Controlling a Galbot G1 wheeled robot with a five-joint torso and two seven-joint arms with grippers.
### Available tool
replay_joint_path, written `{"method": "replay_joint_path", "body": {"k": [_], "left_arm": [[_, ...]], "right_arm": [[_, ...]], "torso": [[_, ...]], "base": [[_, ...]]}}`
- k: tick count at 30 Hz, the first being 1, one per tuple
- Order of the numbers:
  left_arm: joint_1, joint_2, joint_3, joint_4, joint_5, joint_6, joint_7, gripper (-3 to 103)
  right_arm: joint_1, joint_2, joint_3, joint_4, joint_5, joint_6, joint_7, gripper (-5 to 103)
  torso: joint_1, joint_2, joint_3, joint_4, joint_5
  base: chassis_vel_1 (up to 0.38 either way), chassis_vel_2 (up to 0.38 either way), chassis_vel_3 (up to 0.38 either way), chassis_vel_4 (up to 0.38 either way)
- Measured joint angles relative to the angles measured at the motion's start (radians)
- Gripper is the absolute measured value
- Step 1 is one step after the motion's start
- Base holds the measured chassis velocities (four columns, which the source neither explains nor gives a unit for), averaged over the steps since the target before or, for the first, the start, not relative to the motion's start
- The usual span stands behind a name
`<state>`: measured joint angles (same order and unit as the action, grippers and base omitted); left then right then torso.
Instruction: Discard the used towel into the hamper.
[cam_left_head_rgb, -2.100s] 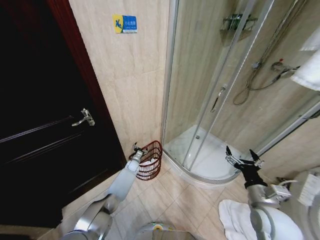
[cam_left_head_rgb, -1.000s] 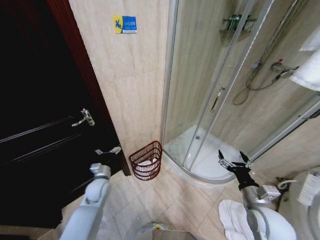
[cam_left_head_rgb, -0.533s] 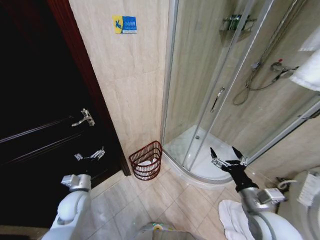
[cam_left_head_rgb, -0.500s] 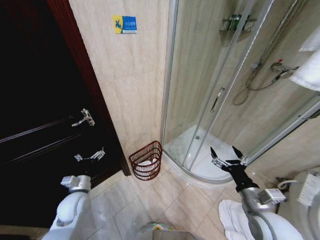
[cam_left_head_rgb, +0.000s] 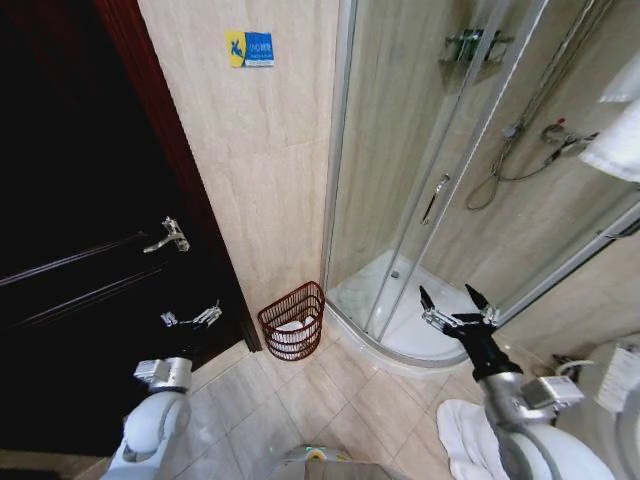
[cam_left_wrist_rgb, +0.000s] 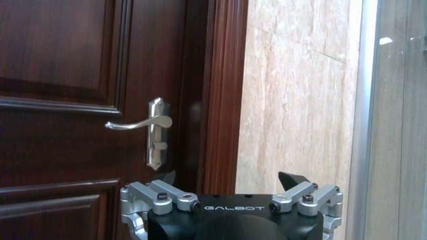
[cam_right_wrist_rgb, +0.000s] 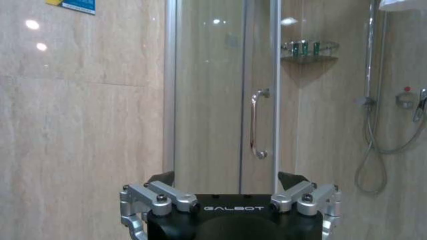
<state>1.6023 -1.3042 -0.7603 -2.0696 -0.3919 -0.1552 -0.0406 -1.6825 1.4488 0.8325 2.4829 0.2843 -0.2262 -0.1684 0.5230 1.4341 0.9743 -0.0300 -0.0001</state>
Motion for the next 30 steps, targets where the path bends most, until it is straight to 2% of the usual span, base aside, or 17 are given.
{"method": "replay_joint_path", "body": {"k": [17, 30], "left_arm": [[-0.002, 0.004, 0.003, -0.027, 0.004, -0.005, -0.005, 100], [-0.005, -0.003, 0.011, -0.029, 0.023, -0.003, -0.005, 100]], "right_arm": [[0.013, 0.010, 0.015, -0.006, -0.024, -0.005, 0.070, 100], [0.002, 0.016, 0.027, -0.001, -0.018, 0.002, 0.071, 100]], "torso": [[0.000, 0.000, 0.000, 0.0000, 0.0001], [0.000, 0.000, 0.000, 0.0000, 0.0001]], "base": [[0.000, 0.000, 0.000, 0.000], [0.000, 0.000, 0.000, 0.000]]}}
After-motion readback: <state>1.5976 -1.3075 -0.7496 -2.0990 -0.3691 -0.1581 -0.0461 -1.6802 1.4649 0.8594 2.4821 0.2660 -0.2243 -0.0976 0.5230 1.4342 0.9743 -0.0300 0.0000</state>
